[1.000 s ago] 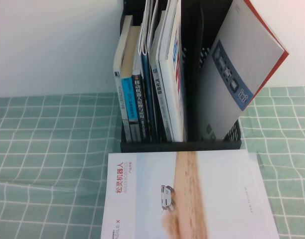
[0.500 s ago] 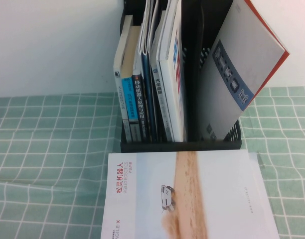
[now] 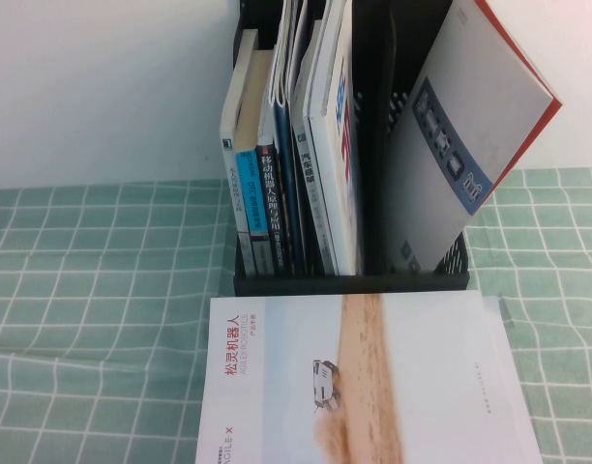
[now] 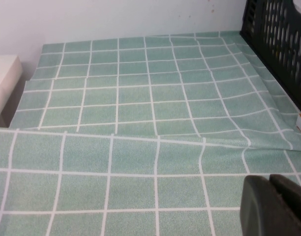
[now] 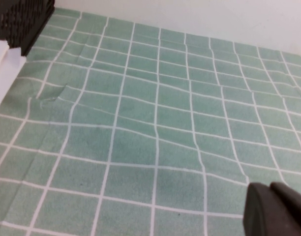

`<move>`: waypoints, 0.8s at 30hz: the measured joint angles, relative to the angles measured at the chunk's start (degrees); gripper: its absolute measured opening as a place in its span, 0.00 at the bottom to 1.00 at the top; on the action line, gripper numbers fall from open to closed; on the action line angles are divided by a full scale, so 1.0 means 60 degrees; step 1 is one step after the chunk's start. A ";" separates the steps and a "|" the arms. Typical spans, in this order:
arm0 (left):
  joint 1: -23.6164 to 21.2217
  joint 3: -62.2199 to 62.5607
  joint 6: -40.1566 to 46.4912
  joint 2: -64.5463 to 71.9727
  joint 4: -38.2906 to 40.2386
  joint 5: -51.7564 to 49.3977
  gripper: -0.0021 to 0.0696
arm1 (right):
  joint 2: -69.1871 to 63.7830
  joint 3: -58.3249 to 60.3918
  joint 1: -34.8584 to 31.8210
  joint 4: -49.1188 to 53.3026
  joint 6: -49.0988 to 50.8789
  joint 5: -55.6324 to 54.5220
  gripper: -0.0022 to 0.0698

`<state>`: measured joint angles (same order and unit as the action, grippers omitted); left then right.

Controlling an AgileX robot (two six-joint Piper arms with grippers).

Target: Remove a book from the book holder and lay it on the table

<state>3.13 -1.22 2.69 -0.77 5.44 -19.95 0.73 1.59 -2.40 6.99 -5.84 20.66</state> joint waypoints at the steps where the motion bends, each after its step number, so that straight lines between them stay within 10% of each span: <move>1: 0.0000 0.0000 0.0000 0.0000 0.0000 0.0000 0.03 | 0.0000 0.0000 0.0000 0.0000 0.0000 0.0000 0.03; 24: 0.0000 -0.0044 0.0020 0.0000 -0.0907 0.1624 0.03 | 0.0000 0.0000 0.0000 0.0518 0.0000 -0.0950 0.03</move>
<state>3.13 -1.48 2.81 -0.77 0.00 -10.21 0.73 1.59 -2.40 10.09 -5.84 14.96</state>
